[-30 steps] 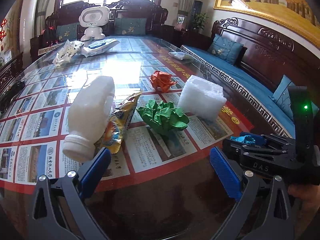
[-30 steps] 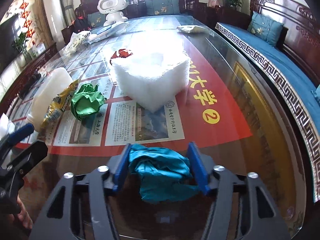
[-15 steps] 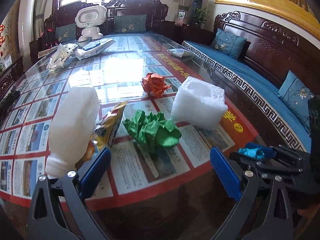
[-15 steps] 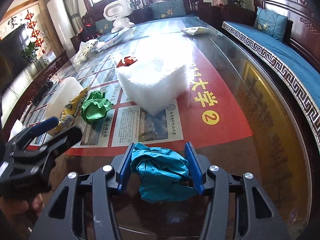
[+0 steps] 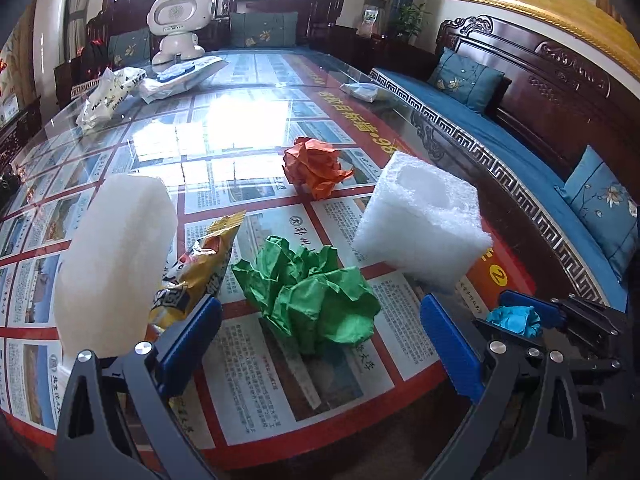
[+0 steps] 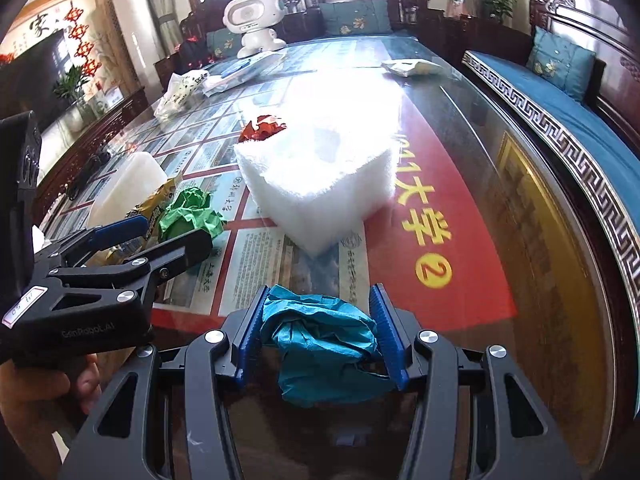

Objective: Collect trash
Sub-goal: 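Grasp the green crumpled paper with the left tool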

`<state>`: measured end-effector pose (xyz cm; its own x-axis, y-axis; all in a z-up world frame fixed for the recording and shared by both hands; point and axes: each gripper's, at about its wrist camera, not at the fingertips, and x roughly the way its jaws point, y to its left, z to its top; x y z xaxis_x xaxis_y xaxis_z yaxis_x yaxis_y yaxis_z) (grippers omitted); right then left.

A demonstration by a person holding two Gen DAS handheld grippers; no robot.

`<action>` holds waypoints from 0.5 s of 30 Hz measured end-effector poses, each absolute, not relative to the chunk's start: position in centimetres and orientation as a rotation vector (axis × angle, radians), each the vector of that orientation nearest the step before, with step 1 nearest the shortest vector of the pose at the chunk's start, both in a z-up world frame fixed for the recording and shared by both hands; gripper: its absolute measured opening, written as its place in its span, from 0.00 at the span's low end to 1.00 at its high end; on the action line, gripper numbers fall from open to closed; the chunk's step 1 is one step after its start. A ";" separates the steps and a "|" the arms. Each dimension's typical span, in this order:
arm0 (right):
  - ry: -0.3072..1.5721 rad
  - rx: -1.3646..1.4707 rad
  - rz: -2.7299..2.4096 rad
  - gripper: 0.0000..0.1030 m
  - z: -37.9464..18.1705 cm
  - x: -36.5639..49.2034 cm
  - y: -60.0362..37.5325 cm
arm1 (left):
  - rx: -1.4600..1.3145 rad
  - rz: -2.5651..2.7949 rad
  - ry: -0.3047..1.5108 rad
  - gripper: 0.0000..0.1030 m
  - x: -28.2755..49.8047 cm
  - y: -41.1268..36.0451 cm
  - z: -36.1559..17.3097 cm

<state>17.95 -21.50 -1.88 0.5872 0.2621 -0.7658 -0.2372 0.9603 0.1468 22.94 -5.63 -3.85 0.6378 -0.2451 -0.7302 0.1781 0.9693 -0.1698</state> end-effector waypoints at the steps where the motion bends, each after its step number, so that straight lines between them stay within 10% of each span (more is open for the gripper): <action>1: 0.898 0.026 0.291 0.48 -1.9 18.2 -21.5 | -0.092 -0.242 0.854 0.96 23.2 -5.5 -3.9; 7: 0.896 0.016 0.301 0.48 -1.5 19.6 -21.7 | -0.085 -0.248 0.877 0.93 24.8 -5.9 -4.3; 12: 0.894 0.021 0.304 0.49 -1.4 19.8 -22.1 | -0.082 -0.248 0.894 0.43 25.6 -5.9 -4.4; 15: 0.897 0.028 0.302 0.49 -1.6 19.8 -22.5 | -0.100 -0.266 0.896 0.41 25.5 -5.7 -4.4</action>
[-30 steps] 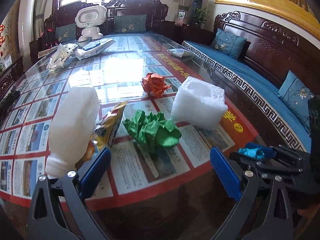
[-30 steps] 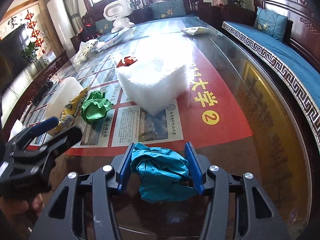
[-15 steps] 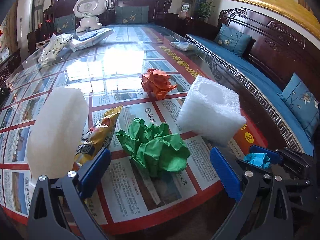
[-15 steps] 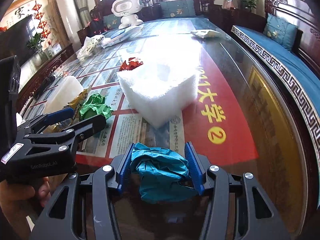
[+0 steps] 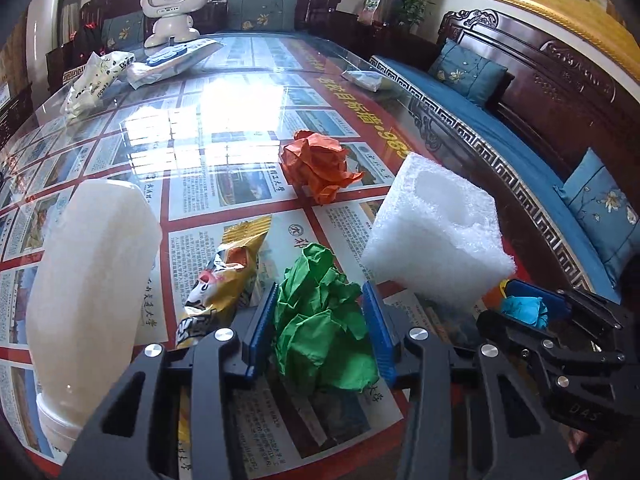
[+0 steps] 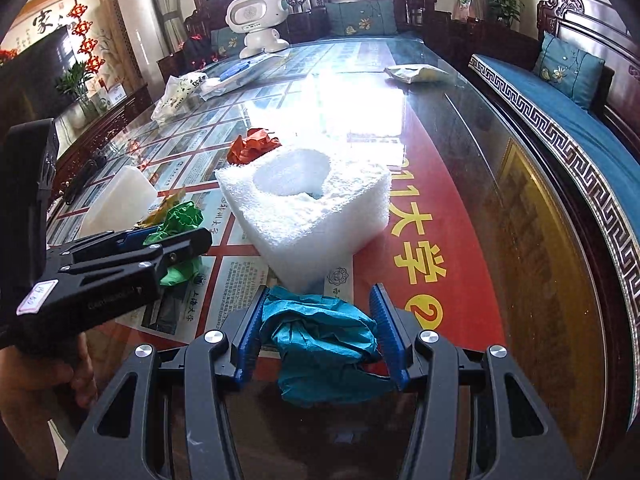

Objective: Collect trash
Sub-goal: 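Grasp the green crumpled paper with the left tool, then carry both items over the yellow bin, opening the right tool then the left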

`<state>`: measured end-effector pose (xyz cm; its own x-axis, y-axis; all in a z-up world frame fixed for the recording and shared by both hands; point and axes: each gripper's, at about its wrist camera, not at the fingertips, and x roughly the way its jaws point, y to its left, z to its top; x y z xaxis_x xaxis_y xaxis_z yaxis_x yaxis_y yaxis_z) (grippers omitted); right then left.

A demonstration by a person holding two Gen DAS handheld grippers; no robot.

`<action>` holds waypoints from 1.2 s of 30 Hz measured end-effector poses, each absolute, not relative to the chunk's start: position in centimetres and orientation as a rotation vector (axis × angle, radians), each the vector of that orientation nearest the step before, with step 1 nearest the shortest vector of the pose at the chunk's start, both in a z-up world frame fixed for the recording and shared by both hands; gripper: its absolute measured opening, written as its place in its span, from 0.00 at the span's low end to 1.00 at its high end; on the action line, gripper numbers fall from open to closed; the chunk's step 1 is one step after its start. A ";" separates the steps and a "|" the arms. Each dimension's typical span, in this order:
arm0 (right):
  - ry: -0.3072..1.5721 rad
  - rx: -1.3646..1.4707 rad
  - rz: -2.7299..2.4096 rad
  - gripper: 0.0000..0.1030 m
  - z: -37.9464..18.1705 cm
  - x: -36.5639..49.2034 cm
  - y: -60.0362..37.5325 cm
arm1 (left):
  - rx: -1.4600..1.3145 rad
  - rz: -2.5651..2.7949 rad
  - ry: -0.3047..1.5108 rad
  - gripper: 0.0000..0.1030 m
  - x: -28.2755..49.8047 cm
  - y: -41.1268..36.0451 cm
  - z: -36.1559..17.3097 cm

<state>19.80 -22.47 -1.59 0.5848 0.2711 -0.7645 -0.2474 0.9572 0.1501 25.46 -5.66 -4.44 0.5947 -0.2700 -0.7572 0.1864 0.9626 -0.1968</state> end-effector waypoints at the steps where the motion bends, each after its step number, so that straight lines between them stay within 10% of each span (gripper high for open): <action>1: 0.899 0.034 0.302 0.49 -1.7 19.8 -22.6 | -0.103 -0.269 0.892 0.40 25.3 -5.6 -4.4; 22: 0.750 0.069 0.359 0.49 4.1 1.1 -23.6 | -0.055 -0.460 0.776 0.31 4.8 -3.7 0.6; 36: 0.966 0.070 0.480 0.49 -3.5 -13.7 -22.8 | -0.004 -0.633 0.944 0.31 -9.5 -3.0 -5.1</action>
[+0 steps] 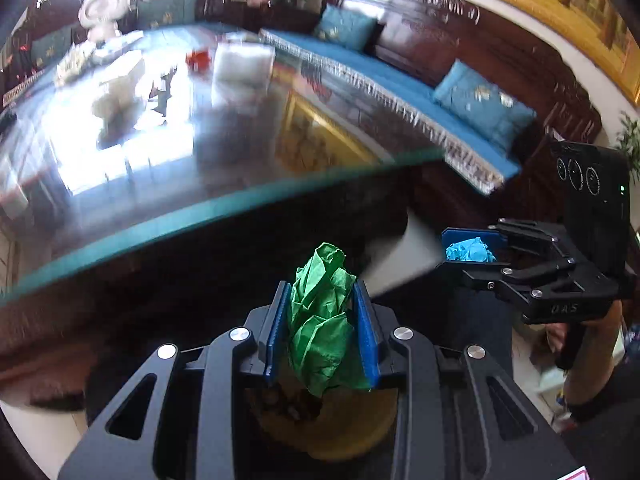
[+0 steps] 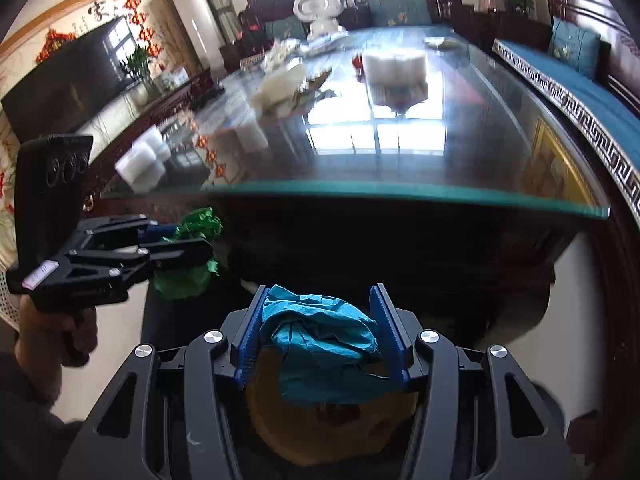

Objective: Collect trash
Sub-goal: 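Carry both items over the yellow bin, opening the right tool then the left, then raise both open tools from the bin back over the table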

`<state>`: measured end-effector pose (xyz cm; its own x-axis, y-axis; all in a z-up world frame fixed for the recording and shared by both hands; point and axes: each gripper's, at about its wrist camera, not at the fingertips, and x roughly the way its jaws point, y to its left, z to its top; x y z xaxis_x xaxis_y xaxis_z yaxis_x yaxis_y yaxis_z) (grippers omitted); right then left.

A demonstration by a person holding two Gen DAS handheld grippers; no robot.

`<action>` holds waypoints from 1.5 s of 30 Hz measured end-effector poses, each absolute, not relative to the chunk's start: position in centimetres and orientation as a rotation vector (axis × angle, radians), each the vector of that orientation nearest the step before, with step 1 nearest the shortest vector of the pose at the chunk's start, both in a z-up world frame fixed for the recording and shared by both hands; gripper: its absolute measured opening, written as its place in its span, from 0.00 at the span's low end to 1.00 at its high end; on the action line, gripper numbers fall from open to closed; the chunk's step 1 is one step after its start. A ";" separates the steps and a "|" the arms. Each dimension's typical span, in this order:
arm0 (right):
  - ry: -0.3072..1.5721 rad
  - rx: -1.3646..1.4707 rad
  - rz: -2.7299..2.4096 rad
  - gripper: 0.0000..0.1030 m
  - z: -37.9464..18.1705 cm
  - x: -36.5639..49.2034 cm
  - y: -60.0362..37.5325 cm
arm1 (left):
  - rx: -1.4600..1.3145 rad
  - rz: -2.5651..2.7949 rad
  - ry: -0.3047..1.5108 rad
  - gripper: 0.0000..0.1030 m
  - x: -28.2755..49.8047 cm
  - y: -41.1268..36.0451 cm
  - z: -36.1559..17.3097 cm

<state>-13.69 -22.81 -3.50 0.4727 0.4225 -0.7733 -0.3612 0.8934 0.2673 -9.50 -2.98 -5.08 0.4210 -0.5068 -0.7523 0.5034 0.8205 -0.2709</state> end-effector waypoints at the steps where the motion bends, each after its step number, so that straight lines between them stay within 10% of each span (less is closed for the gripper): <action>1: 0.991 0.074 0.478 0.49 -4.3 -14.0 -22.8 | -0.002 -0.631 0.968 0.31 -10.1 -2.9 -6.1; 17: 1.165 0.065 0.423 0.70 -11.7 -16.7 -22.4 | -0.009 -0.678 1.164 0.32 -14.0 -3.8 -14.4; 20: 1.146 0.079 0.408 0.71 -11.1 -16.5 -23.0 | 0.023 -0.713 1.178 0.44 -14.0 -4.4 -14.7; 22: 1.134 0.082 0.400 0.73 -10.7 -16.6 -23.3 | 0.032 -0.736 1.178 0.77 -14.2 -4.8 -14.6; 45: 0.837 0.072 0.530 0.92 -3.6 -12.9 -21.3 | -0.027 -0.597 0.853 0.91 -8.9 -1.8 -4.7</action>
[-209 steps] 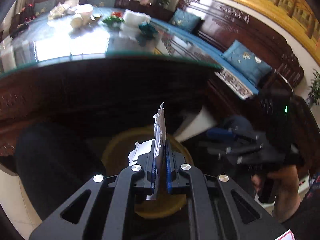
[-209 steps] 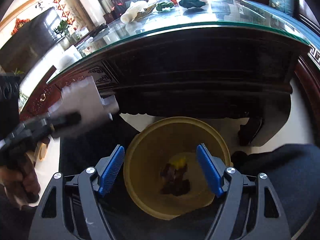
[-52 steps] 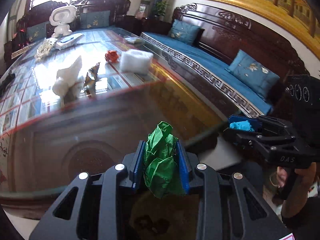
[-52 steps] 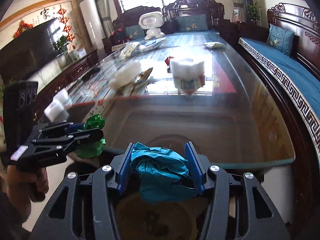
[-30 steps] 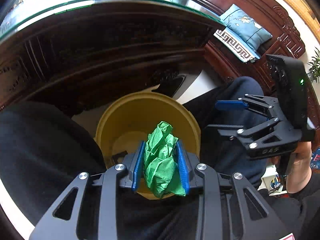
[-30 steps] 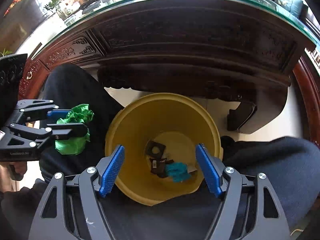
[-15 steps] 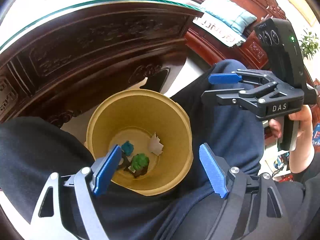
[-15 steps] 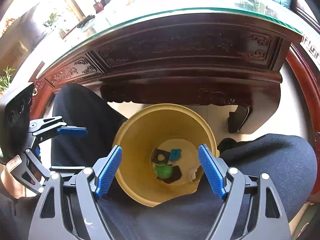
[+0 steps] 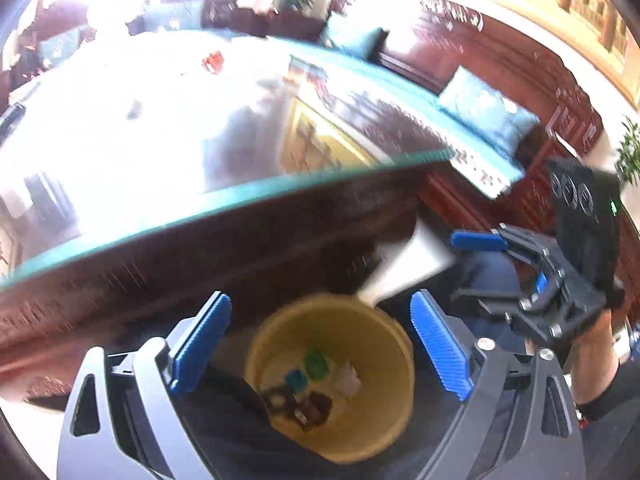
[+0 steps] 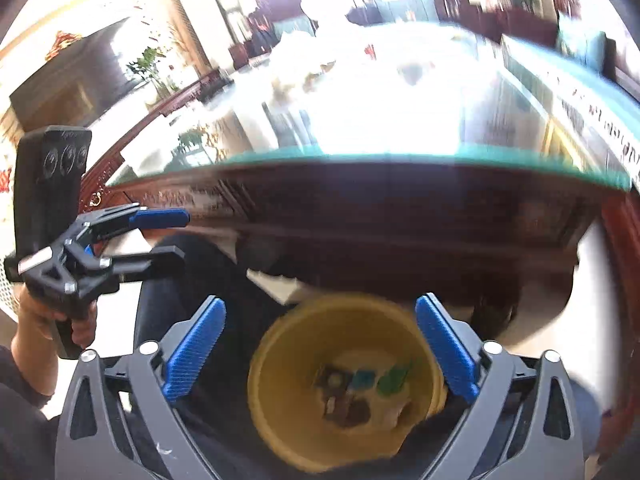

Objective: Collect trash
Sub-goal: 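Raise both open tools from the bin back over the table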

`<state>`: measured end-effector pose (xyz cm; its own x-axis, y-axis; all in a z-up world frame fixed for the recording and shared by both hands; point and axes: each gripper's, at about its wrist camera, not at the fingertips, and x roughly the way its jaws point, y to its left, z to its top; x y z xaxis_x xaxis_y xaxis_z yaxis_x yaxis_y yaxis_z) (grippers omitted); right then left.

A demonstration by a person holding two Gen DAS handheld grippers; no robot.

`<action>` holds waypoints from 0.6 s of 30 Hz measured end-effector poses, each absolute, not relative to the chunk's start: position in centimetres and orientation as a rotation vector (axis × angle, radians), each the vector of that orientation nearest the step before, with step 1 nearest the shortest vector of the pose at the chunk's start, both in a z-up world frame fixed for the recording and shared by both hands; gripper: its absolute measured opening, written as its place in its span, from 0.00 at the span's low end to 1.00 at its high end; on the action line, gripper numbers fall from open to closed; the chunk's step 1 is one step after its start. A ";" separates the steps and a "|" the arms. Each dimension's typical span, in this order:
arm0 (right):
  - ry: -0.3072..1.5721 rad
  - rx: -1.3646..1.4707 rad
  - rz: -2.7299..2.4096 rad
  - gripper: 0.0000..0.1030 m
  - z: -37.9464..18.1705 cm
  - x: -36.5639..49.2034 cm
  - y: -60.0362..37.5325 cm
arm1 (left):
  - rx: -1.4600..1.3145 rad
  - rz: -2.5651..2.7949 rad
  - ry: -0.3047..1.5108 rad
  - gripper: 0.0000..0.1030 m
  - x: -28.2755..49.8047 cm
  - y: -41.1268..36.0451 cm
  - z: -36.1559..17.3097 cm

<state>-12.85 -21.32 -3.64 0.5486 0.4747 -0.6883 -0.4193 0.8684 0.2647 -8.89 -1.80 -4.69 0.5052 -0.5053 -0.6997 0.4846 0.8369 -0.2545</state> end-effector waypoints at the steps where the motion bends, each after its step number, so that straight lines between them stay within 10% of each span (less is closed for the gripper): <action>1: 0.819 0.065 0.533 0.92 -3.1 -12.4 -21.0 | -0.030 -0.585 0.829 0.93 -8.3 -1.4 -4.0; 18: 0.781 0.122 0.514 0.92 1.7 1.7 -21.5 | -0.115 -0.541 0.703 0.96 7.7 -0.2 2.4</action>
<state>1.72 -21.52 1.67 0.5943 0.4855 -0.6412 -0.3967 0.8705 0.2913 7.68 -0.21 2.38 0.6322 -0.5091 -0.5840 0.4334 0.8572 -0.2781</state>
